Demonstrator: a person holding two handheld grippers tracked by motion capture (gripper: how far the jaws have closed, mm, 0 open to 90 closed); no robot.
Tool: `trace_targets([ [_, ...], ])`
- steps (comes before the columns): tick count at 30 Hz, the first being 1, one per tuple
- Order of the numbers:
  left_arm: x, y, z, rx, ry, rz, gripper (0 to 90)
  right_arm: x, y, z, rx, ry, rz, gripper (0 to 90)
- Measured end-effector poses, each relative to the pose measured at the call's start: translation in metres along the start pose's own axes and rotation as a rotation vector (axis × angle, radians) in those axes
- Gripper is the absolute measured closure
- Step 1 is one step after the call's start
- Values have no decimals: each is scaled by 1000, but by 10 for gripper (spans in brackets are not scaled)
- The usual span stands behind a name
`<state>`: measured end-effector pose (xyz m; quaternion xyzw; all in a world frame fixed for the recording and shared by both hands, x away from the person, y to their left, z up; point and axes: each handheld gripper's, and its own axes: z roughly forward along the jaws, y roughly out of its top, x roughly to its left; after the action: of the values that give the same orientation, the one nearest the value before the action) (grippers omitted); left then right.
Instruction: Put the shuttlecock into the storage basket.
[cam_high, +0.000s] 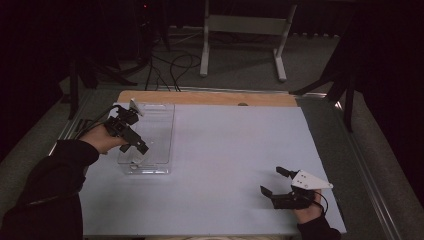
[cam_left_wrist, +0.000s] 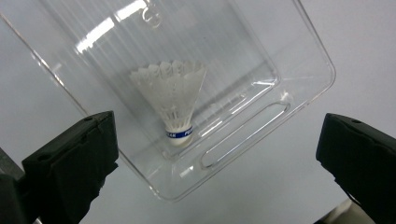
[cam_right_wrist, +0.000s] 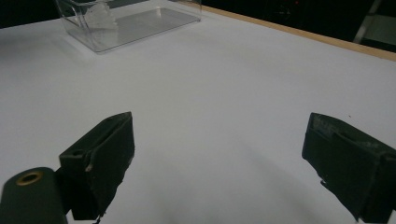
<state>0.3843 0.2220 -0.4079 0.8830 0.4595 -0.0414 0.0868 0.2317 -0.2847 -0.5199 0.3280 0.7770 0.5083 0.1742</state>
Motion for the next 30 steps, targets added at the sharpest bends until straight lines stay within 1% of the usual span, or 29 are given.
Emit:
trace_targets([
  [1,0,0,0,0,0,0,0,0,0,0,0,0,-1,96],
  [2,-1,1,0,-19,0,14,0,0,0,0,1,0,0,96],
  [3,-1,1,0,-19,0,14,0,0,0,0,1,0,-1,96],
  [4,-2,1,0,-43,9,29,0,0,0,0,0,0,-3,96],
  [5,-5,2,0,-58,7,50,0,0,0,0,0,0,-3,96],
  [7,-7,2,1,-74,17,73,0,0,0,-1,-2,-2,-5,96],
  [8,-9,3,1,-78,16,87,0,0,0,-1,-2,-2,-4,96],
  [9,-10,3,2,-82,15,87,0,0,0,-1,-1,-2,-4,95],
  [10,-12,4,2,-87,10,101,0,0,0,-1,-1,-2,-4,96],
  [11,-12,4,2,-87,10,101,0,0,0,-1,0,-1,-4,96],
  [12,-14,5,4,-80,12,115,0,0,0,-1,-1,-2,-5,96],
  [13,-14,5,4,-80,12,115,0,0,0,-1,-1,-2,-5,96],
  [14,-16,6,4,-89,12,131,0,0,0,-1,-1,-3,-6,96],
  [15,-18,8,4,-91,2,136,0,0,0,-1,-2,-4,-6,96],
  [16,-19,9,4,-98,5,141,0,0,0,-1,-2,-4,-6,96],
  [17,-22,11,4,-121,-5,153,0,0,0,-1,-1,-6,-5,96],
  [20,-23,13,3,-135,-14,153,0,0,0,-1,-1,-5,-5,95],
  [21,-27,16,2,-167,-29,169,0,0,0,-1,0,-6,-4,96],
  [22,-30,17,2,-185,-30,178,0,0,0,-1,0,-5,-5,96],
  [24,-35,21,2,-202,-47,202,0,0,0,-1,-1,-3,-7,96],
  [26,-42,24,2,-221,-41,240,0,0,0,-1,1,-4,-7,96],
  [28,-49,27,4,-231,-45,268,0,0,0,-1,0,-5,-6,96],
  [30,-57,31,6,-244,-55,305,0,1,0,-1,0,-5,-7,96],
])
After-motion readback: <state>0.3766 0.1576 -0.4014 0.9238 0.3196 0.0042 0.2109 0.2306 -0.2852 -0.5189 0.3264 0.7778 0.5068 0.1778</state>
